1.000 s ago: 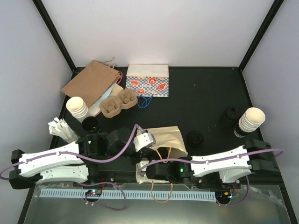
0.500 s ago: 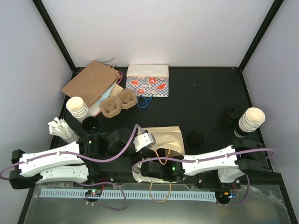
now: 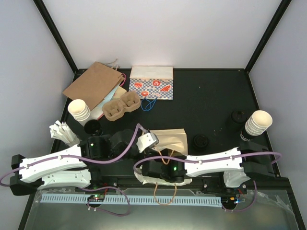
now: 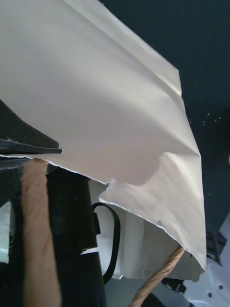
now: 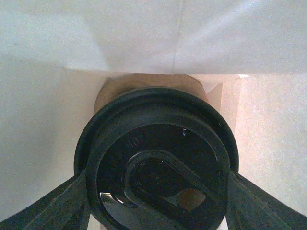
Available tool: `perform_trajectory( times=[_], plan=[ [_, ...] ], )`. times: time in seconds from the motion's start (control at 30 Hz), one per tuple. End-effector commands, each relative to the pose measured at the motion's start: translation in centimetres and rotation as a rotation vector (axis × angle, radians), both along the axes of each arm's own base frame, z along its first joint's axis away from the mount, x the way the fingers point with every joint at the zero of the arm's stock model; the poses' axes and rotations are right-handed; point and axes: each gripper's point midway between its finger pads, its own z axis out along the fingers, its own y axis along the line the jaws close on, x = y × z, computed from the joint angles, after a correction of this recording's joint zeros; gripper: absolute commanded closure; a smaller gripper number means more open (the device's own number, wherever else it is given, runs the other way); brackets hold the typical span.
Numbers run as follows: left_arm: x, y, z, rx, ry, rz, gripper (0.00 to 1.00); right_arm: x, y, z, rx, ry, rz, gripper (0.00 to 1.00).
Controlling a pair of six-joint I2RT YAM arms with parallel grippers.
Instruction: Pack the takeout coffee
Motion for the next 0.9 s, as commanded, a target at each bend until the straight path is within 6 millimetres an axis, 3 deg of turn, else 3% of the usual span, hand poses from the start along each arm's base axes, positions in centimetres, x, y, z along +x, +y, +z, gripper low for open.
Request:
perform_trajectory(
  times=[0.0, 0.23, 0.67, 0.87],
  plan=[
    [-0.1, -1.0, 3.6, -0.103, 0.117, 0.001, 0.99, -1.9, -1.4, -0.2, -0.074, 0.172, 0.062, 0.49],
    [1.6, -0.6, 5.4, -0.143, 0.222, 0.007, 0.99, -2.6, -1.5, 1.4, -0.027, 0.282, 0.125, 0.49],
    [7.0, -0.7, 7.0, -0.160, 0.352, 0.039, 0.99, 0.3, -0.4, 3.4, 0.049, 0.469, 0.124, 0.49],
    [9.9, -0.4, 6.5, -0.169, 0.418, 0.040, 0.98, 2.3, 0.1, 3.4, 0.065, 0.542, 0.108, 0.48]
  ],
)
